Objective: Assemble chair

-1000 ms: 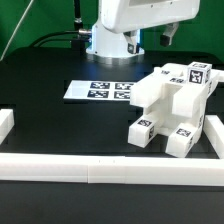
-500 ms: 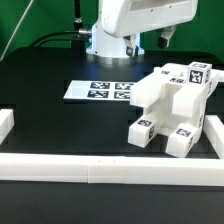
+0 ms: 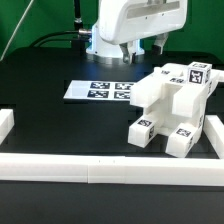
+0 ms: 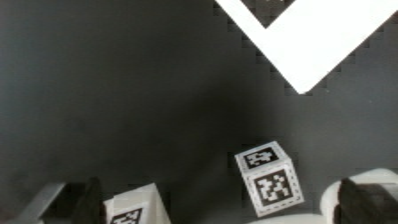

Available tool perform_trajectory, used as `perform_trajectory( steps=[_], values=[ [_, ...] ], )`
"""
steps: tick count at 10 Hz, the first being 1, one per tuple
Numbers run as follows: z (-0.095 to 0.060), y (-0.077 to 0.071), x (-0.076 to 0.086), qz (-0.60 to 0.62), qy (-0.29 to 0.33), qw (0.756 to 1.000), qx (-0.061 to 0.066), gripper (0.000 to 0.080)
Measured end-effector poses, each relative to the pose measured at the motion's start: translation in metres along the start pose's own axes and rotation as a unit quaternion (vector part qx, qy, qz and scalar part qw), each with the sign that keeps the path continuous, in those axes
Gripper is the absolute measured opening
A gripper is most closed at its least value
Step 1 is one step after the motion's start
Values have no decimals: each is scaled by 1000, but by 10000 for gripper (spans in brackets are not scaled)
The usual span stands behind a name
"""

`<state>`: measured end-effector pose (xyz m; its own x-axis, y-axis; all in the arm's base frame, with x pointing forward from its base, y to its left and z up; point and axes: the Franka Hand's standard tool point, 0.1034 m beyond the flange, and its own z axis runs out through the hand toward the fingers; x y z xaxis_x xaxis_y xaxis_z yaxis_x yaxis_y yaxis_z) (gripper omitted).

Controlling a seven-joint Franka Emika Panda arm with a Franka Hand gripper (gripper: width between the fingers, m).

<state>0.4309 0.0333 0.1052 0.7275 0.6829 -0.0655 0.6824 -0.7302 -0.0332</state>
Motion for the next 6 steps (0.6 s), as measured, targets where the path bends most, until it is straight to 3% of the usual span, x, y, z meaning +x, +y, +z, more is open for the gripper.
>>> perform_trajectory(
  steps=[3,6],
  values=[
    [9,-2,-2,-3,6,1000,7,648],
    [28,-6,9,-8,7,1000,1,648]
  ],
)
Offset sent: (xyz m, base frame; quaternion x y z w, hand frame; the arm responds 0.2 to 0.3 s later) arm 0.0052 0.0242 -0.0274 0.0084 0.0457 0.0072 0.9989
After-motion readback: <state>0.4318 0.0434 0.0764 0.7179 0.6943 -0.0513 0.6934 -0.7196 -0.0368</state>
